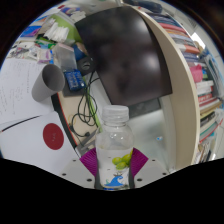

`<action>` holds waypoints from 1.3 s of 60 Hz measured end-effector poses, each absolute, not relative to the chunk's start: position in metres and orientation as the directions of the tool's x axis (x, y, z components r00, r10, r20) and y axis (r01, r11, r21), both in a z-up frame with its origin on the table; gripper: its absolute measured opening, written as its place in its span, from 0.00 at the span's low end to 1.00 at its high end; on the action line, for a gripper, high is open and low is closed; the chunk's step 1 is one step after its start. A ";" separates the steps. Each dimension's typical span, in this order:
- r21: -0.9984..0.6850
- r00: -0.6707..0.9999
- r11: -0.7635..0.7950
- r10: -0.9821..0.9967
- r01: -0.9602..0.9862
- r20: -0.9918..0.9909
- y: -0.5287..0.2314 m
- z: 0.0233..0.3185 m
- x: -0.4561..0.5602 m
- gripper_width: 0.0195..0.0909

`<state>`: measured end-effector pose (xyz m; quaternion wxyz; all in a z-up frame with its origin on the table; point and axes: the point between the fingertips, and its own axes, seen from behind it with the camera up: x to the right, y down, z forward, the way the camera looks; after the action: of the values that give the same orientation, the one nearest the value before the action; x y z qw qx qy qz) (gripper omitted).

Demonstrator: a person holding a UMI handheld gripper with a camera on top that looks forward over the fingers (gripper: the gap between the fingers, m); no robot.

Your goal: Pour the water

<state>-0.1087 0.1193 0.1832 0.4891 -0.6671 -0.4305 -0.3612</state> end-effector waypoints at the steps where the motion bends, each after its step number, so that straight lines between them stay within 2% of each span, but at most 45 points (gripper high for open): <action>1: -0.311 0.335 -0.136 0.224 0.941 0.915 0.123 0.185 -0.118 0.28; 12: 0.009 -0.007 -0.005 0.246 1.000 0.969 0.144 0.185 -0.193 0.28; 25: 0.353 -0.363 0.085 0.225 0.932 0.904 0.159 0.175 -0.229 0.28; 33: 0.465 -0.472 0.084 0.202 0.881 0.858 0.164 0.175 -0.234 0.28; 41: 0.446 -0.448 0.062 0.227 0.893 0.865 0.165 0.173 -0.231 0.28; 46: 0.341 -0.345 0.058 0.233 0.938 0.909 0.159 0.184 -0.235 0.28; 48: 0.249 -0.254 0.052 0.246 0.967 0.935 0.156 0.188 -0.235 0.28; 56: -0.250 0.253 -0.049 0.290 0.967 0.923 0.137 0.203 -0.231 0.28; 60: -0.488 0.494 -0.099 0.299 0.867 0.817 0.131 0.207 -0.225 0.28; 66: -0.734 0.735 -0.136 0.291 0.666 0.613 0.121 0.205 -0.223 0.29; 72: -0.880 0.875 -0.156 0.275 0.449 0.398 0.119 0.196 -0.212 0.30; 78: -0.939 0.939 -0.201 0.260 0.280 0.224 0.121 0.169 -0.206 0.30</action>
<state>-0.2056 0.1213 0.1690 0.6076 -0.7749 -0.1740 -0.0084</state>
